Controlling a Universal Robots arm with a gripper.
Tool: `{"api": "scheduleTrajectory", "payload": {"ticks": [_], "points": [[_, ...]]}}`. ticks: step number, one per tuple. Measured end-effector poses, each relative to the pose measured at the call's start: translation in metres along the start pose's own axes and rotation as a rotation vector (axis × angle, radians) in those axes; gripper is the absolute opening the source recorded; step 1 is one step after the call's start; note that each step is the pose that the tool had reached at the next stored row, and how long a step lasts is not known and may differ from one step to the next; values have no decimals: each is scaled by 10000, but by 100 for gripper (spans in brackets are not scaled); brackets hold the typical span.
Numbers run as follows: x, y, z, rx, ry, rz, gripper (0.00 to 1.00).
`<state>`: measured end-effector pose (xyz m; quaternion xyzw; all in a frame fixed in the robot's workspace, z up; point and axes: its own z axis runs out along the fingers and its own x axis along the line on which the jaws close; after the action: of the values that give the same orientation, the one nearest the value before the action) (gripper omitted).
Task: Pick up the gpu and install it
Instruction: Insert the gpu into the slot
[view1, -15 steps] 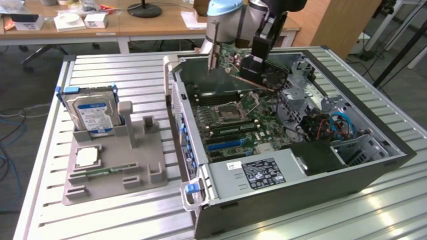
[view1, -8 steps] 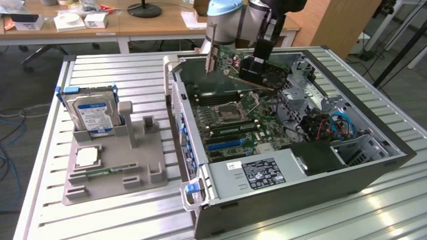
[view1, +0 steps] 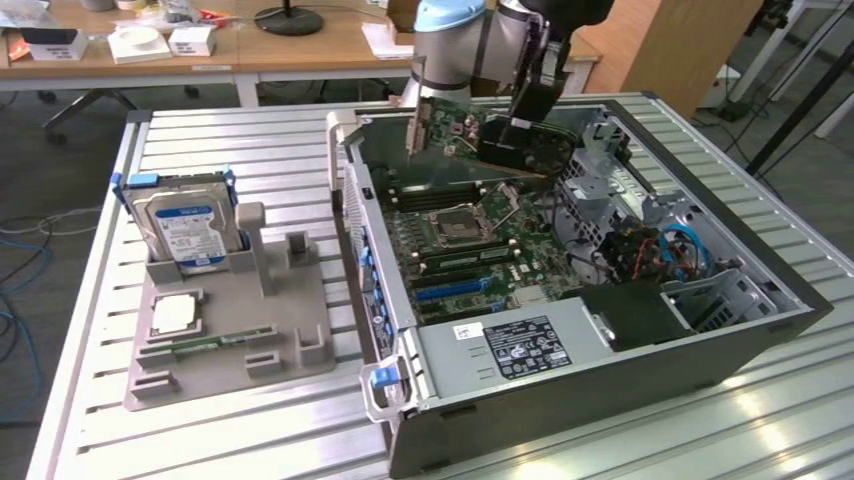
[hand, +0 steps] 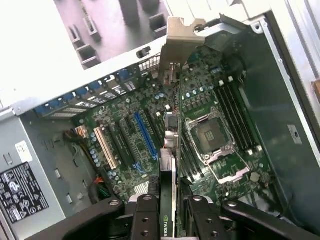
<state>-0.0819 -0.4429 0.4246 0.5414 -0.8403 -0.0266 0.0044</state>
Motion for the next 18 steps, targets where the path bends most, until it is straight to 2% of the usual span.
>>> {"api": "scheduleTrajectory", "payload": {"ticks": [18], "points": [[1, -1, 30, -70, 162, -3259, 27]]}}
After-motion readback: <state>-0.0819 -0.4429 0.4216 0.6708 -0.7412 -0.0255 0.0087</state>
